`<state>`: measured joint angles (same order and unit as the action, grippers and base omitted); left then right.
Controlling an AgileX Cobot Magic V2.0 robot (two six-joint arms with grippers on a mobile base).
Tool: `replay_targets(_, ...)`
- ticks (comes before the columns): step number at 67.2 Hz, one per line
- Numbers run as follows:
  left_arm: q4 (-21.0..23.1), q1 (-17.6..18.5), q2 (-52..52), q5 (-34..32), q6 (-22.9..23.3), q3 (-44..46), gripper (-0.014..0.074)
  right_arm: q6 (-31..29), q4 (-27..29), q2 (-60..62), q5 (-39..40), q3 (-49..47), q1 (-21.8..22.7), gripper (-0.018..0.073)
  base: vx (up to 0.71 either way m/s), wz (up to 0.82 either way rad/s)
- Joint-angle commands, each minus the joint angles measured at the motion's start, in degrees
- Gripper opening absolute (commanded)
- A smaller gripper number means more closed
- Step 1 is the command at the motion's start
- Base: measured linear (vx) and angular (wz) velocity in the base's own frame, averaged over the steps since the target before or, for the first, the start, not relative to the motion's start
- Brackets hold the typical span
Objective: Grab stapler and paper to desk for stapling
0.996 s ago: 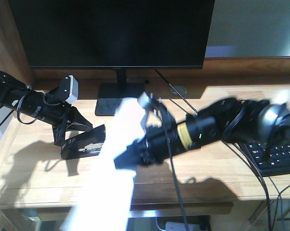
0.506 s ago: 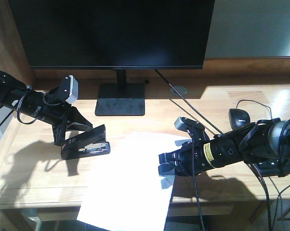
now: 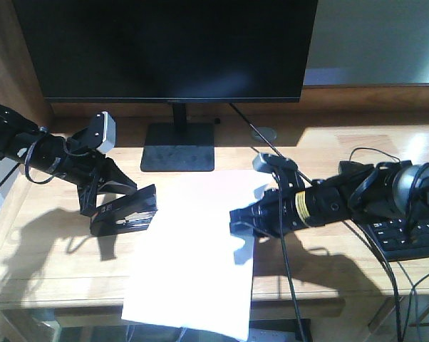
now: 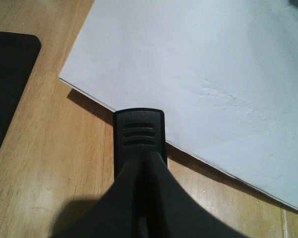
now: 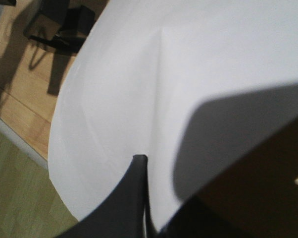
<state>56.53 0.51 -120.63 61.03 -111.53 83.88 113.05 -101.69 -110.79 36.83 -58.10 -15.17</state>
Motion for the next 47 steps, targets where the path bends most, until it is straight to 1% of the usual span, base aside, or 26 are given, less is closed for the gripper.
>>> replay_targets(1, 3.2, 0.1, 3.1, 1.5, 0.5, 1.6, -0.0006, -0.3, -0.4, 1.7, 1.2, -3.3, 0.2, -0.0005, 0.00, 0.00)
replay_targets(13, 3.2, 0.1, 3.1, 1.5, 0.5, 1.6, -0.0006, 2.1, -0.5, -2.0, 1.2, -5.7, 0.2, -0.0005, 0.00, 0.00)
replay_targets(35, 3.2, 0.1, 3.1, 1.5, 0.5, 1.6, -0.0006, 0.9, -0.5, -3.4, 0.2, -5.7, 0.6, -0.0005, 0.00, 0.00)
replay_targets(47, 3.2, 0.1, 3.1, 1.5, 0.5, 1.6, -0.0006, 0.9, -0.5, -1.8, 2.3, -5.7, 3.3, -0.0005, 0.00, 0.00)
